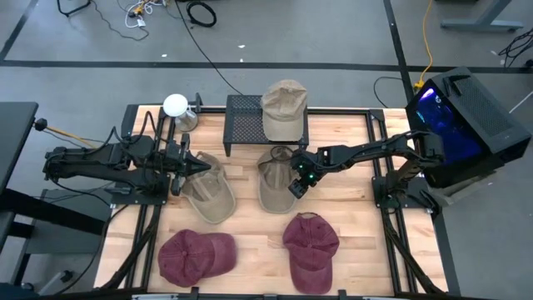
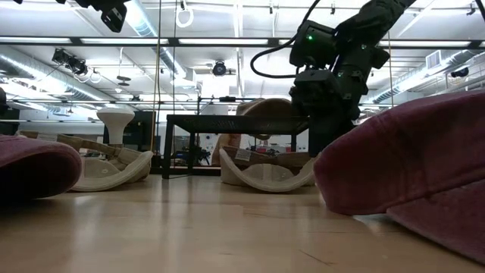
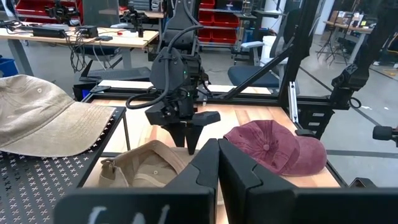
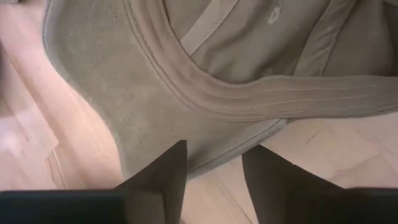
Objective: Pick & Place hat
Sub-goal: Stack the right brown cap on the brown cap on the shelf
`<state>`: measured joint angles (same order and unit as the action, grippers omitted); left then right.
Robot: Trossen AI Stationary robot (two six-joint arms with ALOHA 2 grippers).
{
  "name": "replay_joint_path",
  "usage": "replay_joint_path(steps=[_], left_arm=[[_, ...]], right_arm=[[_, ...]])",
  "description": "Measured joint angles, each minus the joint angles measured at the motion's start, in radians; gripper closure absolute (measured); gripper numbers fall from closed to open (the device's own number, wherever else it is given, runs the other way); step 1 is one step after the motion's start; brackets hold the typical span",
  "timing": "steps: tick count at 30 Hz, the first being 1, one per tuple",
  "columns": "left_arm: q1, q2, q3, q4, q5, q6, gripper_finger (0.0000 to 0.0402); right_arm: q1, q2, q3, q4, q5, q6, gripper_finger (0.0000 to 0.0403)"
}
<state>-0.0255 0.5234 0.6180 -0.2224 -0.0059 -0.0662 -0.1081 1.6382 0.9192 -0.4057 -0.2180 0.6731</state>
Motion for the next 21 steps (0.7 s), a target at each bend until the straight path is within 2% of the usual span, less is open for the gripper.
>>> replay_joint_path(steps=[10, 21], left_arm=[[0.000, 0.000, 0.000, 0.000, 0.000, 0.000, 0.0387], [0.000, 0.000, 0.000, 0.000, 0.000, 0.000, 0.0387]], right_arm=[[0.000, 0.000, 0.000, 0.005, 0.006, -0.001, 0.0389], [0.003, -0.006, 0.003, 0.014, 0.000, -0.032, 0.0399]])
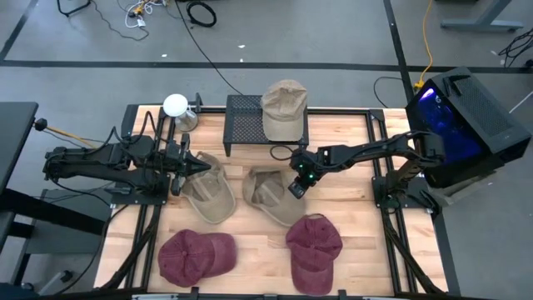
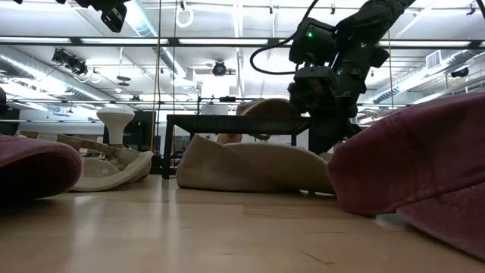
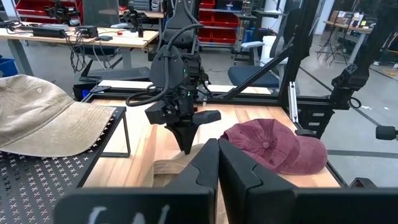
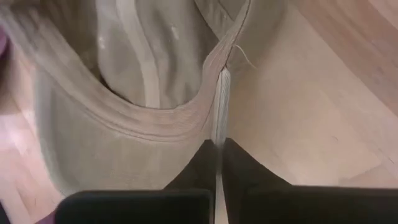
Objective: Pick & Place hat
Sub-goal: Stack the right brown cap on the brown cap on the shelf
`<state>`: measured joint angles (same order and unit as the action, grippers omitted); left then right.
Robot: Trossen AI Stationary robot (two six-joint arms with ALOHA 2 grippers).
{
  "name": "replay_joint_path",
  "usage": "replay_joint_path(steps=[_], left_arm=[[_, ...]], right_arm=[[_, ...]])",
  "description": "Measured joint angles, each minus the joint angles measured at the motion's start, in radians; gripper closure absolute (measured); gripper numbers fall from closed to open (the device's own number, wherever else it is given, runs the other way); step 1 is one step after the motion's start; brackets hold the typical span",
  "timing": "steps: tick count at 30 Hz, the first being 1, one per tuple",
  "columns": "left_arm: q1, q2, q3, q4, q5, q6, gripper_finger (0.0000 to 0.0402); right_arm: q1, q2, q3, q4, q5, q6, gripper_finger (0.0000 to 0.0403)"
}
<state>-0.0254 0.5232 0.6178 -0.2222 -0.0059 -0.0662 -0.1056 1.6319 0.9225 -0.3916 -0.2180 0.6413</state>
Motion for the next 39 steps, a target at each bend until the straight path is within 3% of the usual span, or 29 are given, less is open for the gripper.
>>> replay_joint_path(steps=[8, 15, 27, 39], left_arm=[[0.000, 0.000, 0.000, 0.000, 0.000, 0.000, 0.0387], [0.000, 0.000, 0.000, 0.000, 0.000, 0.000, 0.0387], [0.000, 0.000, 0.000, 0.000, 0.000, 0.000, 0.0387], [0.000, 0.000, 0.000, 0.000, 0.000, 0.000, 0.0387]], right_arm=[[0.023, -0.056, 0.069, -0.018, 0.061, -0.085, 0.0401], [0.051, -0.109, 0.140, -0.054, 0.179, -0.173, 0.0402], [0.169, -0.128, 0.214, -0.098, 0.584, -0.501, 0.0403], [0.307, -0.127, 0.214, -0.095, 0.952, -0.678, 0.0403]])
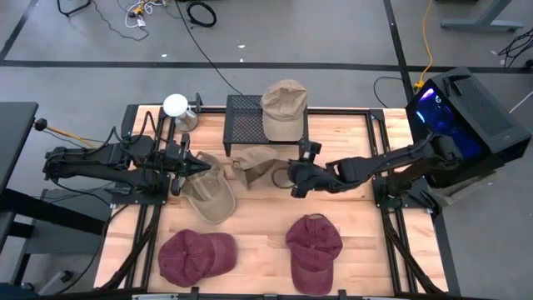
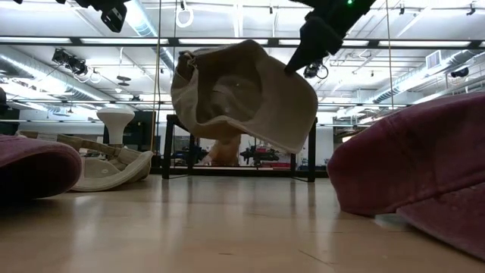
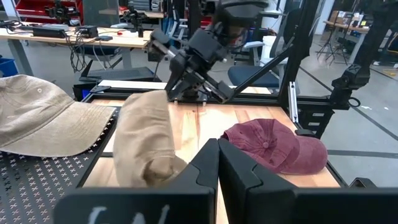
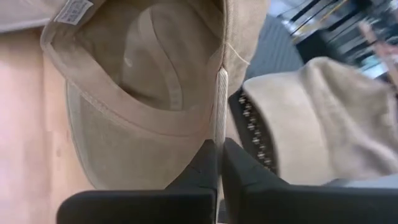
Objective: Pick & Place hat
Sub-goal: Stack the right brown cap on the brown cap on the shelf
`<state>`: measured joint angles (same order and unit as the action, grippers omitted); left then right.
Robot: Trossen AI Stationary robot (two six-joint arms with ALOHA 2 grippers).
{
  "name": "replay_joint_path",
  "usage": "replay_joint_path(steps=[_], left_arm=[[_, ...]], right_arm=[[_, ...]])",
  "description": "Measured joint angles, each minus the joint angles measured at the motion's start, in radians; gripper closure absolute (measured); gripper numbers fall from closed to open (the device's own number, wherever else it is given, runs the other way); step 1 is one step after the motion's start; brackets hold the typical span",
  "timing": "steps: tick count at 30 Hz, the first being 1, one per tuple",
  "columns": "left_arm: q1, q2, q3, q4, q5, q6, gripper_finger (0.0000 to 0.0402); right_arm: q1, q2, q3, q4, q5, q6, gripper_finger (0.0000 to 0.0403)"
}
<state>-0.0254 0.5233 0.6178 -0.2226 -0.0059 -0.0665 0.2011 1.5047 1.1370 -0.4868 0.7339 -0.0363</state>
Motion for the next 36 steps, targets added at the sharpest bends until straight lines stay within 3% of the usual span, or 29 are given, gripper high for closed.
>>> replay_joint_path(steps=[6, 13, 18, 27, 36], left_arm=[[0.000, 0.000, 0.000, 0.000, 0.000, 0.000, 0.0387], [0.000, 0.000, 0.000, 0.000, 0.000, 0.000, 0.0387], [0.000, 0.000, 0.000, 0.000, 0.000, 0.000, 0.0387], [0.000, 0.000, 0.000, 0.000, 0.000, 0.000, 0.0387], [0.000, 0.000, 0.000, 0.000, 0.000, 0.000, 0.0387]], right_arm=[[0.073, 0.000, 0.000, 0.045, 0.125, -0.187, 0.0403], [0.155, 0.000, 0.000, 0.105, 0.388, -0.505, 0.0403], [0.196, 0.001, 0.000, 0.159, 0.531, -0.648, 0.0403], [0.258, 0.001, 0.000, 0.257, 0.620, -0.788, 0.0403], [0.294, 0.044, 0.001, 0.301, 0.608, -0.739, 0.0403]])
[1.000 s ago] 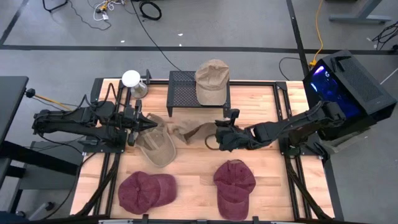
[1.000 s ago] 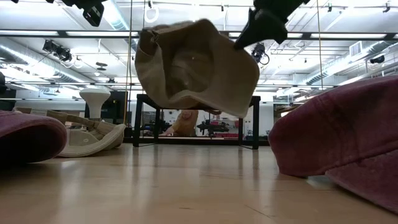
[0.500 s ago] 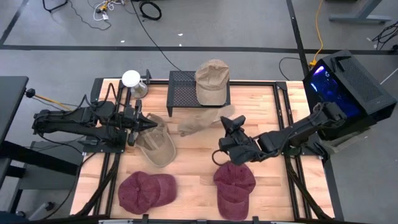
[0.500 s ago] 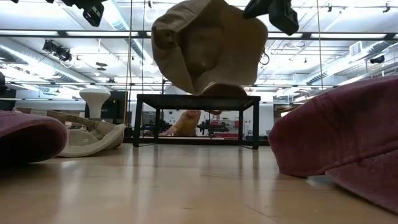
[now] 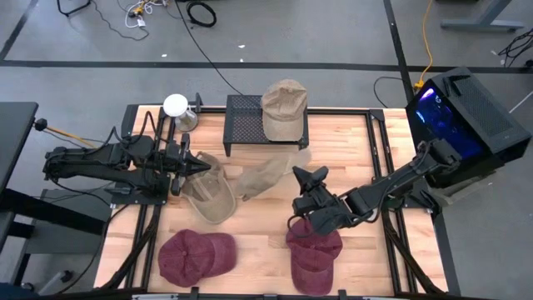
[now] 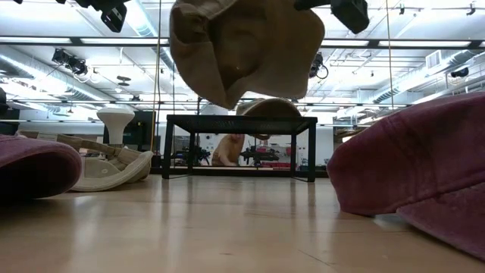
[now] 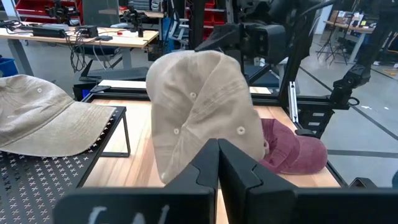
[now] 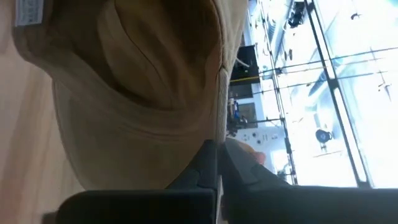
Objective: Pick & Place hat
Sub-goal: Stack the right brown cap on the brown cap on the shelf
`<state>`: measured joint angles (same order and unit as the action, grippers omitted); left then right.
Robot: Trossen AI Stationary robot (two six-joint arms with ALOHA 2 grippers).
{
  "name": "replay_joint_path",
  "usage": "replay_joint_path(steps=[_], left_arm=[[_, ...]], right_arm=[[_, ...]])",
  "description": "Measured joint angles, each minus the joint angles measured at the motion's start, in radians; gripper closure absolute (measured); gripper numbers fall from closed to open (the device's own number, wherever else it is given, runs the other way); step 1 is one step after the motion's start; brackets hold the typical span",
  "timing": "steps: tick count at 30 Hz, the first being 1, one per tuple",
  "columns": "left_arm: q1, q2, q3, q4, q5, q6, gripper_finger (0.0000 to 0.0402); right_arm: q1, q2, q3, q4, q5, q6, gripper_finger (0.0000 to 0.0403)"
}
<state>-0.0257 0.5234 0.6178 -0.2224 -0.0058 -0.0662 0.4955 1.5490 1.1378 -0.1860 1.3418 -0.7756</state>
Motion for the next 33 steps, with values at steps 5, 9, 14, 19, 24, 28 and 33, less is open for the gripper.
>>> replay_joint_path(steps=[5, 9, 14, 19, 24, 28, 33], left_arm=[[0.000, 0.000, 0.000, 0.001, 0.000, 0.000, 0.0387], [0.000, 0.000, 0.000, 0.000, 0.000, 0.000, 0.0387], [0.000, 0.000, 0.000, 0.000, 0.000, 0.000, 0.0387], [0.000, 0.000, 0.000, 0.000, 0.000, 0.000, 0.0387], [0.000, 0.000, 0.000, 0.001, 0.000, 0.000, 0.0387], [0.000, 0.000, 0.000, 0.000, 0.000, 0.000, 0.0387], [0.000, 0.000, 0.000, 0.000, 0.000, 0.000, 0.0387]], right_arm=[[-0.009, 0.043, 0.000, 0.074, -0.014, 0.061, 0.0403], [-0.027, 0.085, 0.000, 0.112, -0.098, 0.068, 0.0403], [-0.046, 0.119, 0.000, 0.186, -0.343, 0.057, 0.0403], [-0.069, 0.146, 0.000, 0.291, -0.520, -0.054, 0.0403], [-0.089, 0.160, 0.000, 0.365, -0.594, -0.164, 0.0403], [-0.104, 0.160, 0.000, 0.373, -0.543, -0.180, 0.0403], [-0.137, 0.160, 0.000, 0.353, -0.371, -0.194, 0.0403]])
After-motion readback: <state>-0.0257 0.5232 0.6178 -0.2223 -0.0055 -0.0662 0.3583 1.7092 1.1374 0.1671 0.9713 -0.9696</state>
